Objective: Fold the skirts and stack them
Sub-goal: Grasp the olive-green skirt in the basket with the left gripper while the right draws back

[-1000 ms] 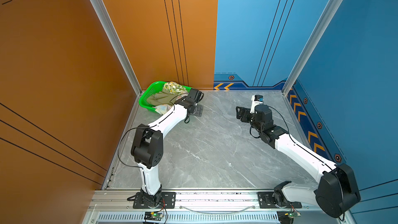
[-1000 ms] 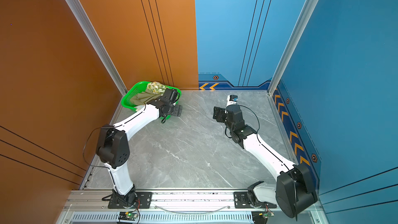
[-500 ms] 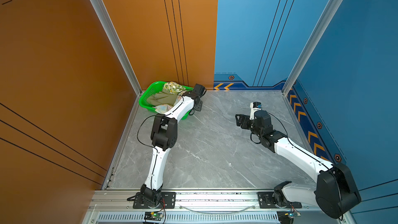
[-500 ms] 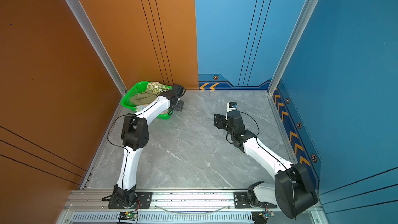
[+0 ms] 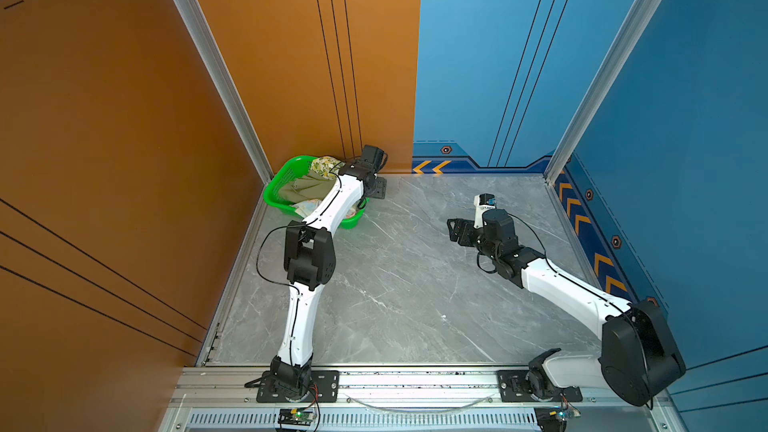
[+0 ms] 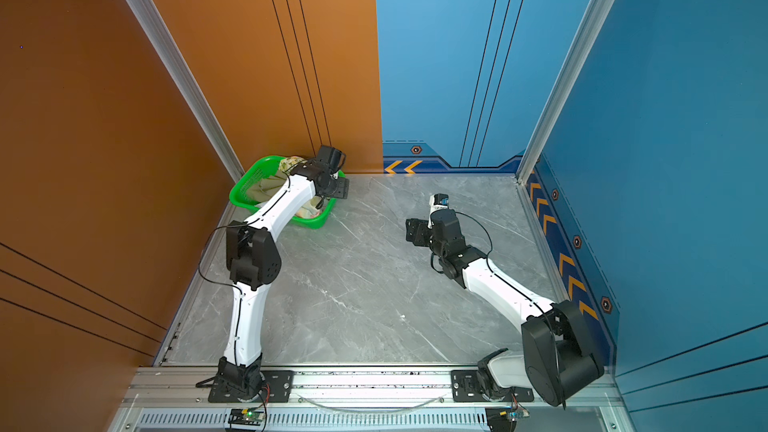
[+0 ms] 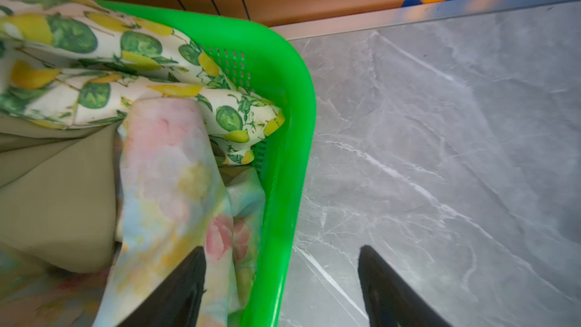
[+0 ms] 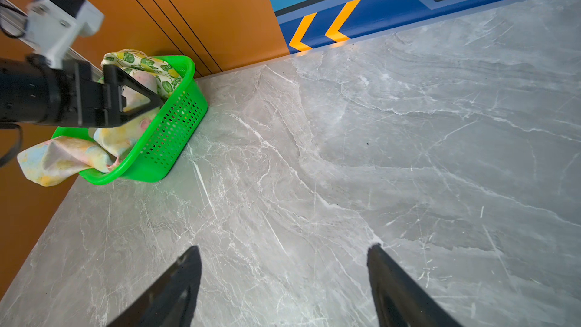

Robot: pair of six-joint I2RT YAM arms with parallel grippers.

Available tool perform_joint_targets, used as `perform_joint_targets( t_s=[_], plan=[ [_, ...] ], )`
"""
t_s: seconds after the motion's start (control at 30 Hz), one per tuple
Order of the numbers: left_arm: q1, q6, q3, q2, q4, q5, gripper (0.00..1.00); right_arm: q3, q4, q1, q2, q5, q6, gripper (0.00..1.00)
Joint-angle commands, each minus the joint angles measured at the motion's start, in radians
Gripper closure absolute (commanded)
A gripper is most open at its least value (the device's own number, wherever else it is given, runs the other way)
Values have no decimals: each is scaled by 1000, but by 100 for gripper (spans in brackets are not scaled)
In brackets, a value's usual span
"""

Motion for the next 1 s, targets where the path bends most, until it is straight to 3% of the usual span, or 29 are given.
perform_joint_targets(
  t_s=[0.0,0.17,0.6,0.97],
  plan=[
    [29,-37,-30,-149,25,77,21,24,19,18,14,13,-38,17],
    [125,-51,-77,-206,73,94,19,25,21,44,34,29,-74,17],
    [323,-63,-82,-143,99,118,18,93,25,67,144,11,-120,16],
    [467,-192,-87,-47,159,255,20,162,38,93,241,-23,-125,16]
  ],
)
